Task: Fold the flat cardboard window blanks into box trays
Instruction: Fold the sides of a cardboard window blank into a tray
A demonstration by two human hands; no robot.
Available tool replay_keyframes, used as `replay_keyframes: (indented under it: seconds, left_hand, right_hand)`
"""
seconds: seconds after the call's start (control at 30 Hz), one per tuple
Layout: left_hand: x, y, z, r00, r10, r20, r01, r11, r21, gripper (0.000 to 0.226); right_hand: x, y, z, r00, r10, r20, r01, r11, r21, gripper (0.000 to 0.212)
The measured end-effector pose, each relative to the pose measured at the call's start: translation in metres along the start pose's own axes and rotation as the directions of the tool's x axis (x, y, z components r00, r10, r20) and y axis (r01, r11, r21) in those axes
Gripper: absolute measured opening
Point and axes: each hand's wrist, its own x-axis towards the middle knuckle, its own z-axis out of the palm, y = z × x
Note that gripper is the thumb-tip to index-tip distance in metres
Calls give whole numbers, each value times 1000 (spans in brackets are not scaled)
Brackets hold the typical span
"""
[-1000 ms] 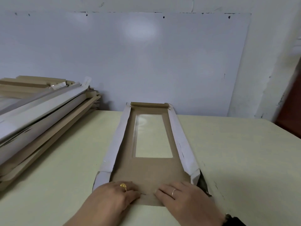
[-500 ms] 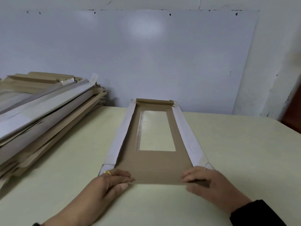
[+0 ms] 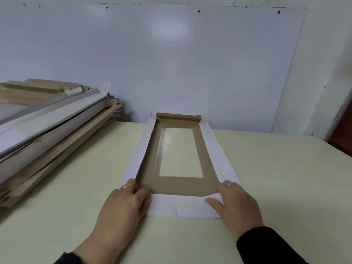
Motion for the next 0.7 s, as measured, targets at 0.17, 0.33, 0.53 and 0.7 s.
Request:
replay_keyframes:
  seconds: [0.17, 0.33, 0.53, 0.7]
  left_hand:
    - [-1, 13, 3, 960, 265, -95, -259, 964, 64, 40]
    - [-1, 20, 21, 935, 355, 6, -355, 934, -39, 36]
    - [-1, 6, 19, 930, 364, -50, -367, 927, -72, 27]
    - [3, -7, 20, 931, 325, -167, -333, 943, -24, 66]
  right_hand:
    - [-1, -7, 3, 978, -206, -38, 201, 974, -107, 33]
    - [-6, -17, 8, 918, -373, 131, 362, 927, 103, 23]
    - [-6, 14, 9, 915, -299, 271, 180, 903, 389, 48]
    - [-6, 30, -2, 969, -179, 173, 73, 869, 489, 23]
